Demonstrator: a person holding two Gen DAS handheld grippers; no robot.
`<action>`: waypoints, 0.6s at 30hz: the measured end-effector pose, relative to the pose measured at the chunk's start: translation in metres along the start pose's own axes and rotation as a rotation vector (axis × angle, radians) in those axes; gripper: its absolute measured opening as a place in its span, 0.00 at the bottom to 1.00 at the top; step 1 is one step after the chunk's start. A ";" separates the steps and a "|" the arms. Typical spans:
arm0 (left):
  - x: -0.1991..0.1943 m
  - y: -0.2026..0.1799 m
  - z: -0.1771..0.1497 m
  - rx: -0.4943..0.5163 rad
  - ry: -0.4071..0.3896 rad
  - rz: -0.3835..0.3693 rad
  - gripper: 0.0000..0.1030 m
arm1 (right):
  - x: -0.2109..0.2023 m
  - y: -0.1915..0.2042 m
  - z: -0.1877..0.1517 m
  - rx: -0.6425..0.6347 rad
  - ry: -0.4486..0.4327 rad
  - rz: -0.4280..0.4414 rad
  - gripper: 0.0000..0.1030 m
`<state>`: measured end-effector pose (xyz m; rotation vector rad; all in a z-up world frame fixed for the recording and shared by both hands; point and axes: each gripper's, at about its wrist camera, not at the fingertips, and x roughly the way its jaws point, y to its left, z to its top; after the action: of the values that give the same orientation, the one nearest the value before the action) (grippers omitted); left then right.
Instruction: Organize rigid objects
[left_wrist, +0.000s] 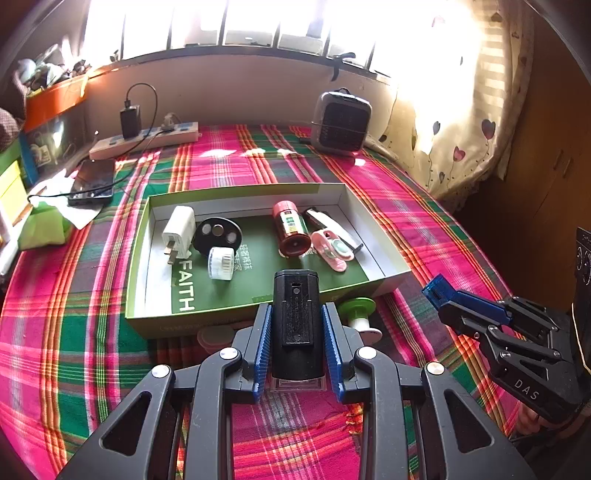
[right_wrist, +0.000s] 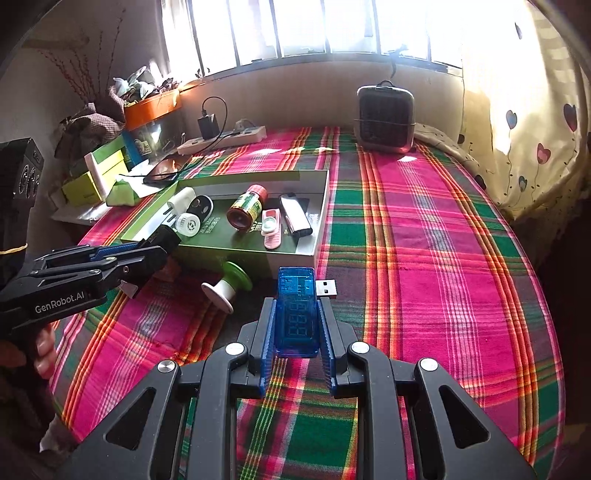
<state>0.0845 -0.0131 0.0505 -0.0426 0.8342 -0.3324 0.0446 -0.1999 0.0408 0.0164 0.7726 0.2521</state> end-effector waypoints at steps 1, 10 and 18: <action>0.001 0.002 0.002 -0.001 -0.001 0.003 0.25 | 0.001 0.001 0.002 -0.002 -0.001 0.001 0.22; 0.013 0.013 0.018 -0.032 -0.007 -0.002 0.25 | 0.012 0.007 0.030 -0.021 -0.025 0.006 0.22; 0.029 0.015 0.026 -0.044 0.008 -0.005 0.25 | 0.035 0.007 0.058 -0.028 -0.021 0.015 0.22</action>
<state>0.1258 -0.0103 0.0444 -0.0848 0.8495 -0.3192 0.1071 -0.1805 0.0592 -0.0016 0.7480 0.2761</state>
